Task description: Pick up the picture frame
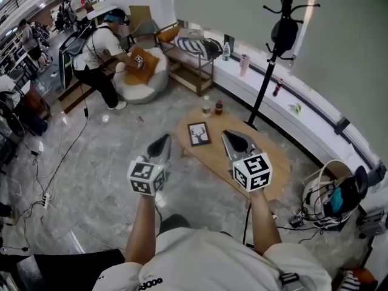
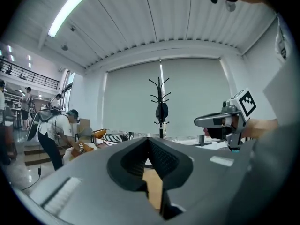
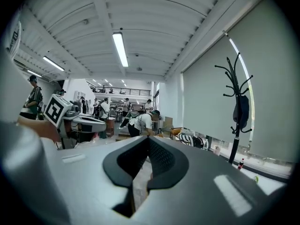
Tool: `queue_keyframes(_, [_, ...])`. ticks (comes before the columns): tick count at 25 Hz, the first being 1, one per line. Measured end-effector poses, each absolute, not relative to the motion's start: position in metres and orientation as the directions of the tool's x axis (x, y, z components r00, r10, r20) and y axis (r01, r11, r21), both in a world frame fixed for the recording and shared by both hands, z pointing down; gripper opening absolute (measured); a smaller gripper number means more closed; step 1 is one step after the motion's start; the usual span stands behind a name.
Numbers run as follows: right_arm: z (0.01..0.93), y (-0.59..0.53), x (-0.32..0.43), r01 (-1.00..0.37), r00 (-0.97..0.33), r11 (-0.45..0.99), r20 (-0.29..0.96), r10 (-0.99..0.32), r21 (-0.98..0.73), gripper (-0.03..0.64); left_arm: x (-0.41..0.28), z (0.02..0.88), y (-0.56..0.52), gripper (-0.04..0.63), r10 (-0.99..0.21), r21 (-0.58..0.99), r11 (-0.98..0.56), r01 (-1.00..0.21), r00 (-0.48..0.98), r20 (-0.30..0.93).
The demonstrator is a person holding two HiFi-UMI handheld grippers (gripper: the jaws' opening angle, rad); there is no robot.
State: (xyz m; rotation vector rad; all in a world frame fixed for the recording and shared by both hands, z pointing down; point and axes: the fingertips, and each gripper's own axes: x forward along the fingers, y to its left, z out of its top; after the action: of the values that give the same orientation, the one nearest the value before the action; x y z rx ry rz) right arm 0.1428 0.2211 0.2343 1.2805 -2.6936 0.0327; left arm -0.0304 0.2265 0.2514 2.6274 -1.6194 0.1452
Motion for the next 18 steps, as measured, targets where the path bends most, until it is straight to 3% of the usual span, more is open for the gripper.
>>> queue_keyframes(9, [0.243, 0.205, 0.132, -0.768, -0.630, 0.641, 0.164, -0.759, 0.015, 0.003, -0.024, 0.264, 0.215, 0.011, -0.879, -0.101, -0.468, -0.878, 0.450, 0.157])
queue_keyframes(18, [0.267, 0.127, 0.108, -0.779, -0.604, 0.625, 0.214, -0.768, 0.042, 0.003, -0.045, 0.285, 0.129, 0.011, -0.865, -0.167, -0.495, -0.853, 0.467, 0.182])
